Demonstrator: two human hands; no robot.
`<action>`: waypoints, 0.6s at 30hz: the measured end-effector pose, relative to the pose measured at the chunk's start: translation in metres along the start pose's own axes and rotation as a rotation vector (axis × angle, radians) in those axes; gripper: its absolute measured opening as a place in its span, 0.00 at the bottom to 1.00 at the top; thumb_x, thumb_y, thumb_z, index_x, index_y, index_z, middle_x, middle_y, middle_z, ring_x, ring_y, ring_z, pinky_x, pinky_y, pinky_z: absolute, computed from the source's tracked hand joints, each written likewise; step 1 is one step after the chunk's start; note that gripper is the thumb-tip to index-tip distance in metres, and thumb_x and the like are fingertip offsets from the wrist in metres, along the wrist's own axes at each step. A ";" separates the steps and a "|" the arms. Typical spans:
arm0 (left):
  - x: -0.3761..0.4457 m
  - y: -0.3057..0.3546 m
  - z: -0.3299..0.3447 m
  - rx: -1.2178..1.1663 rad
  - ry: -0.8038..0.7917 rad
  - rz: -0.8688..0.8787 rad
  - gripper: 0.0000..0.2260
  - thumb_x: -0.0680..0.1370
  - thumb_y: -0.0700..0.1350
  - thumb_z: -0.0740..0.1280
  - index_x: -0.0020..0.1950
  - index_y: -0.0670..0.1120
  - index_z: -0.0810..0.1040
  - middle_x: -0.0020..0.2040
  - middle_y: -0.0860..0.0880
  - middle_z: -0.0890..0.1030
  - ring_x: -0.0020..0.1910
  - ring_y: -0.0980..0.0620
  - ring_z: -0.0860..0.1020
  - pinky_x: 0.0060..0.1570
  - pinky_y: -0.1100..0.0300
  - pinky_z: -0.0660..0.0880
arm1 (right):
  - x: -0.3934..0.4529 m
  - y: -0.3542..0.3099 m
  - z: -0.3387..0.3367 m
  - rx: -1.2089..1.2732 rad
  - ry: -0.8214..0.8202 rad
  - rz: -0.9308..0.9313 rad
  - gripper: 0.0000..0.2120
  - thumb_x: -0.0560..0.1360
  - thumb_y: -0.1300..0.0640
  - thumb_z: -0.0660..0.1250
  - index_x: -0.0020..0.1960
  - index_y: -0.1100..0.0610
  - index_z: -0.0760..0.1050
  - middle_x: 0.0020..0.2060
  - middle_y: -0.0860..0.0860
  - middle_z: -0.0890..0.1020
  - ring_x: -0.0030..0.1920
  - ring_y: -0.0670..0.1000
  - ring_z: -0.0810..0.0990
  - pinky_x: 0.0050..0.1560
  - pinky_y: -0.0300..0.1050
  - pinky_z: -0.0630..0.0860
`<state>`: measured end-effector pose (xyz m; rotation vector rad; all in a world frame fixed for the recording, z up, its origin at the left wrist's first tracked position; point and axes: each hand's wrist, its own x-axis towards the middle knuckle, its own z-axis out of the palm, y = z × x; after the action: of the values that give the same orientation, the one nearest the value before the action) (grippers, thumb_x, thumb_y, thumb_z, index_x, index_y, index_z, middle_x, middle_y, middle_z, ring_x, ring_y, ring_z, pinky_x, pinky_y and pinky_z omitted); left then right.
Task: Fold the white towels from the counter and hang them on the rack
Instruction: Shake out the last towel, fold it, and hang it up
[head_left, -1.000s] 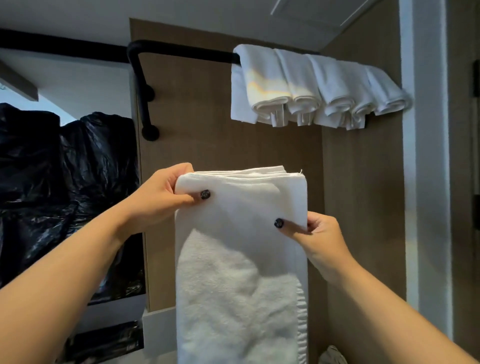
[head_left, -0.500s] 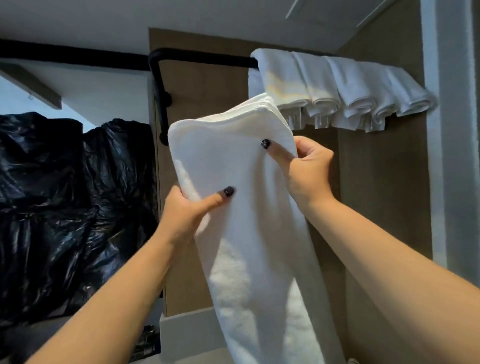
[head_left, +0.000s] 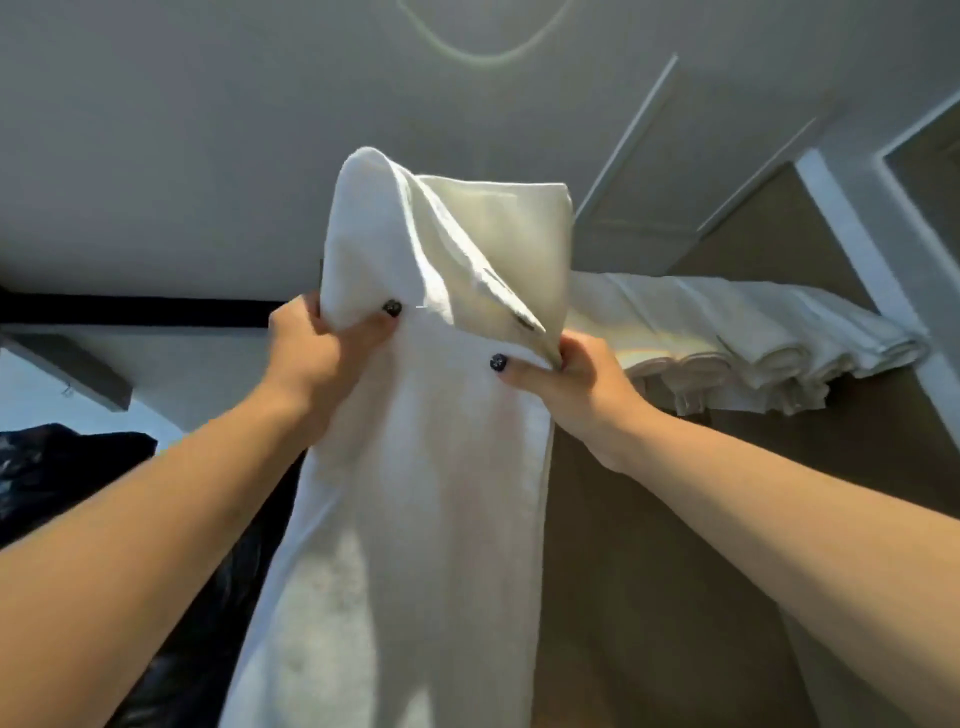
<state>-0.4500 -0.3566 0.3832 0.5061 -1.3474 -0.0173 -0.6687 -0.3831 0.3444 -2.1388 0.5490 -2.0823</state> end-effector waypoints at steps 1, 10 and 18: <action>0.018 -0.001 -0.002 0.116 0.025 0.103 0.23 0.68 0.54 0.77 0.56 0.42 0.80 0.48 0.47 0.84 0.41 0.51 0.82 0.37 0.58 0.78 | 0.019 -0.004 0.007 -0.014 0.017 -0.018 0.08 0.73 0.58 0.74 0.42 0.61 0.78 0.37 0.55 0.77 0.39 0.51 0.73 0.39 0.44 0.69; 0.138 -0.010 0.017 0.586 0.162 0.429 0.22 0.82 0.56 0.59 0.67 0.39 0.67 0.64 0.36 0.74 0.62 0.35 0.74 0.57 0.47 0.70 | 0.175 -0.020 0.024 -0.238 0.150 -0.076 0.19 0.69 0.51 0.77 0.51 0.65 0.79 0.50 0.61 0.83 0.50 0.62 0.83 0.53 0.58 0.79; 0.213 -0.018 0.055 0.688 0.225 0.484 0.26 0.81 0.55 0.62 0.70 0.39 0.63 0.65 0.36 0.73 0.62 0.34 0.74 0.56 0.45 0.71 | 0.259 0.005 0.031 -0.378 0.290 -0.084 0.22 0.70 0.48 0.76 0.57 0.61 0.79 0.53 0.55 0.82 0.53 0.57 0.81 0.52 0.45 0.78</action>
<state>-0.4458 -0.4547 0.5810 0.7132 -1.2024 0.9001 -0.6403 -0.4773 0.5856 -2.0729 0.9715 -2.5294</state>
